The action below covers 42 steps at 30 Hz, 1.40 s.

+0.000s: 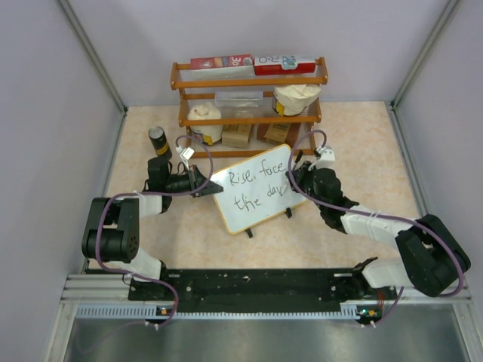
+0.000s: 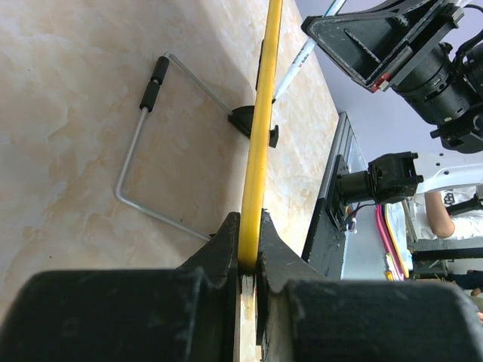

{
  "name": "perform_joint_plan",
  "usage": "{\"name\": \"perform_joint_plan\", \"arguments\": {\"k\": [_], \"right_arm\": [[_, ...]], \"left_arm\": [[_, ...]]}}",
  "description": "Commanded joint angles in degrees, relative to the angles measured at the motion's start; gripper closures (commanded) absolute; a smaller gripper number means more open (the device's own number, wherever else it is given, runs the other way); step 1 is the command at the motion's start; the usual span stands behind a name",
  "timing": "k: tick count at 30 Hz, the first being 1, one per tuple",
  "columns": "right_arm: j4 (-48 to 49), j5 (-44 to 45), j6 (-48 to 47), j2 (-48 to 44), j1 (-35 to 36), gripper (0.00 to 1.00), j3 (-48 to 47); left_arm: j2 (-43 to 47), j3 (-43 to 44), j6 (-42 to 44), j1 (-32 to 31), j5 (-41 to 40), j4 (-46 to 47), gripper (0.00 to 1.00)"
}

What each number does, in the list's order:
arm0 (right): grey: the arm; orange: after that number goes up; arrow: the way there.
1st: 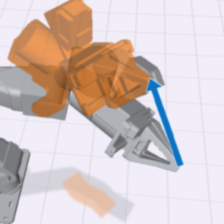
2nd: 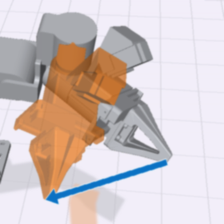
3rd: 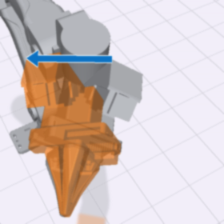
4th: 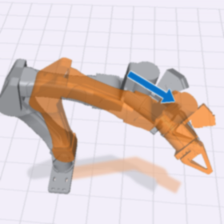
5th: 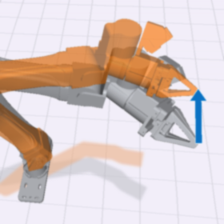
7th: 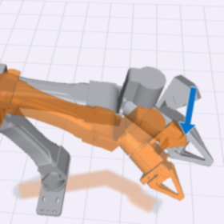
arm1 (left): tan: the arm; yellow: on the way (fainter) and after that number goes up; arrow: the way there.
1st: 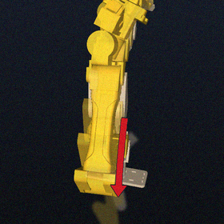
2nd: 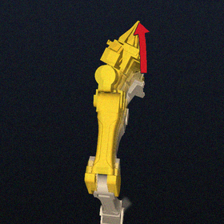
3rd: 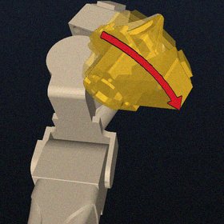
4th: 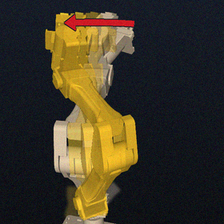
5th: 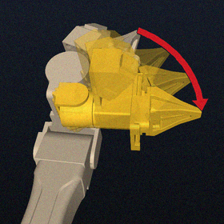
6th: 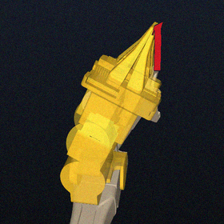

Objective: Write a sentence on the whiteboard
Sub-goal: Write on the whiteboard with the whiteboard, then put down the whiteboard on the whiteboard stand.

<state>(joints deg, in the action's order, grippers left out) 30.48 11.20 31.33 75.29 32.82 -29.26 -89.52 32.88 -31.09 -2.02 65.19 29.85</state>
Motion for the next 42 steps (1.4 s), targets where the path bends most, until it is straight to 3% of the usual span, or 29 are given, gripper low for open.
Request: {"name": "perform_joint_plan", "arguments": {"k": [1, 11, 26, 29, 32, 37, 40, 42], "right_arm": [[-0.25, -1.09, 0.22, -1.37, -0.56, 1.0, 1.48], [-0.51, -1.36, 0.92, -3.04, -0.56, 1.0, 2.62], [-8.77, -2.06, 1.36, -17.88, -1.09, 1.0, -0.98], [-9.47, -2.24, 1.54, -18.94, -1.35, 1.0, -0.8], [-9.91, -2.5, 1.54, -19.21, -1.44, 1.0, -0.89], [-10.0, -2.94, 1.71, -19.3, -1.62, 1.0, -0.45], [-10.35, -3.03, 1.63, -19.56, -1.62, 1.0, -0.36], [-10.44, -3.03, 1.71, -20.0, -1.7, 1.0, -0.28]], "left_arm": [[-2.15, -1.86, 5.78, 1.49, -9.99, -4.71, 1.0], [-2.15, -1.86, 5.78, 1.49, -10.08, -4.8, 1.0], [-1.45, -2.21, 5.87, 1.49, -9.91, -4.36, 1.0], [-0.4, -2.74, 5.87, 1.49, -9.99, -3.83, 0.88], [0.83, -3.7, 5.78, 1.49, -9.99, -2.6, 0.7], [3.55, -5.81, 5.6, 1.49, -11.04, -0.76, 0.27], [6.01, -7.39, 5.6, 1.49, -12.19, 0.47, 0.15], [7.25, -8.18, 5.34, 1.49, -12.28, 1.26, 0.12]]}}
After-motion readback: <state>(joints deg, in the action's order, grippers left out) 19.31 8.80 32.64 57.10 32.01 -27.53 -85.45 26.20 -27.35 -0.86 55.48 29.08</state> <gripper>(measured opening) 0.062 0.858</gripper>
